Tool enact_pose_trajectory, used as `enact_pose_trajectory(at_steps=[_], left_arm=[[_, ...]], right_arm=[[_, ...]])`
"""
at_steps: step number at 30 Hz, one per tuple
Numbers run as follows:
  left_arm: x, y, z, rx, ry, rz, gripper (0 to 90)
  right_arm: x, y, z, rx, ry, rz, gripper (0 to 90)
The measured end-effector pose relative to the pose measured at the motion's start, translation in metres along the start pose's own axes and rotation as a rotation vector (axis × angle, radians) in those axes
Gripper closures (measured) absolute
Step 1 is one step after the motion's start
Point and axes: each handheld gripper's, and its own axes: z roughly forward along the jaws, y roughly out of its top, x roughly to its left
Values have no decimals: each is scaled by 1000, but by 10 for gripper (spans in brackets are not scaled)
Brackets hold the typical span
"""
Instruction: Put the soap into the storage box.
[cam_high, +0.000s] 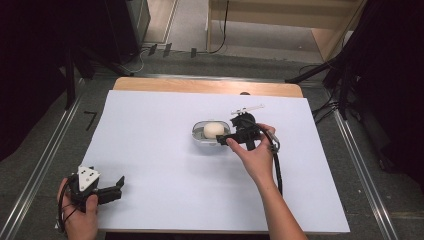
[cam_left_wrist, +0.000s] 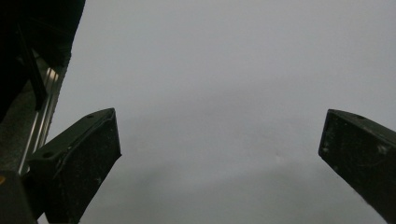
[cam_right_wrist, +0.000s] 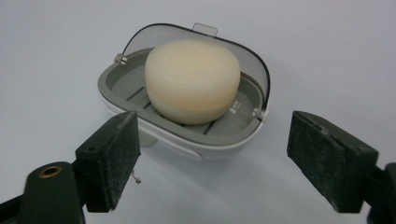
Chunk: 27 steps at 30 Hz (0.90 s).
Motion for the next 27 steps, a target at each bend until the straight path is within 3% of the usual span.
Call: enact_pose_trajectory(at_steps=[3, 27], left_arm=[[0, 0, 0, 0, 0, 1, 0], [-1, 0, 0, -1, 5, 2, 0]], right_arm=[[-4, -5, -3, 7, -10, -2, 140], [-37, -43, -26, -19, -28, 32, 133]])
